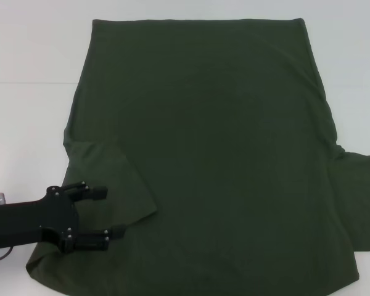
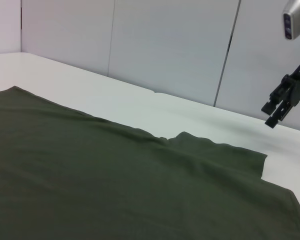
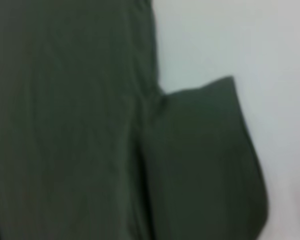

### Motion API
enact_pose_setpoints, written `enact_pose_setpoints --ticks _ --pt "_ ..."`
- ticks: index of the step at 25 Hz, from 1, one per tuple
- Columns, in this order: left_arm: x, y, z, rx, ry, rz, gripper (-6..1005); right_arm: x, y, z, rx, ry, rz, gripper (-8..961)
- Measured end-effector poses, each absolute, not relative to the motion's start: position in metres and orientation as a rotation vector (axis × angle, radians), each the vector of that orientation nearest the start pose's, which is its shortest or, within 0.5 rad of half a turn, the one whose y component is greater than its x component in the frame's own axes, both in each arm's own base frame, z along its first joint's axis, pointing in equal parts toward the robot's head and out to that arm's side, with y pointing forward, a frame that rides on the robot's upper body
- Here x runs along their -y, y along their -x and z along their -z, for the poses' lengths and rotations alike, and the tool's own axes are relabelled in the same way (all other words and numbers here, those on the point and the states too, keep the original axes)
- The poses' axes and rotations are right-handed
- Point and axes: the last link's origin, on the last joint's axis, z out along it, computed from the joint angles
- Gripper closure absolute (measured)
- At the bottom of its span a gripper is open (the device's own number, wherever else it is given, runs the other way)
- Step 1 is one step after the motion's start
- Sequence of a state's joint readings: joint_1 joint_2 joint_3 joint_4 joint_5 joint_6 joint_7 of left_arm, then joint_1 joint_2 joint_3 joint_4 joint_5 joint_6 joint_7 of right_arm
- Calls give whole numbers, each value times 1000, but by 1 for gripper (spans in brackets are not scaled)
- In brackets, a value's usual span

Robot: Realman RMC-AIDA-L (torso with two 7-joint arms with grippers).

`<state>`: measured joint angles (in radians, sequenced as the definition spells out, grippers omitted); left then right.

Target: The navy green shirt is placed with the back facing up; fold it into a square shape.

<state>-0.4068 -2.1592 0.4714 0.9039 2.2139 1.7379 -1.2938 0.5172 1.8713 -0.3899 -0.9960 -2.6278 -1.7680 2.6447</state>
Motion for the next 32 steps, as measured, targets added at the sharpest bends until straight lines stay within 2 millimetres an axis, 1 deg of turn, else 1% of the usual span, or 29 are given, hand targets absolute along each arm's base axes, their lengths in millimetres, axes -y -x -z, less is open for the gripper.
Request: enact_pose_setpoints --ticks 3,5,10,19,28,32 --pt "-283 294 -24 550 2707 578 95 -314 -344 -151 -2055 1790 -59 72" --pt "-283 293 -24 547 2709 578 95 -317 -343 -148 -2048 1789 -27 72" --pt "-285 291 -23 540 2712 581 95 -320 -347 -141 -2048 1777 -23 72" --pt "-285 292 -21 550 2712 587 94 -324 -355 -115 -2097 1771 -19 71" --pt "-287 291 -21 548 2709 585 95 -329 -355 -99 -2108 1791 -14 71" --pt "-287 291 -20 549 2705 582 94 -331 -354 -97 -2102 1804 -2 72"
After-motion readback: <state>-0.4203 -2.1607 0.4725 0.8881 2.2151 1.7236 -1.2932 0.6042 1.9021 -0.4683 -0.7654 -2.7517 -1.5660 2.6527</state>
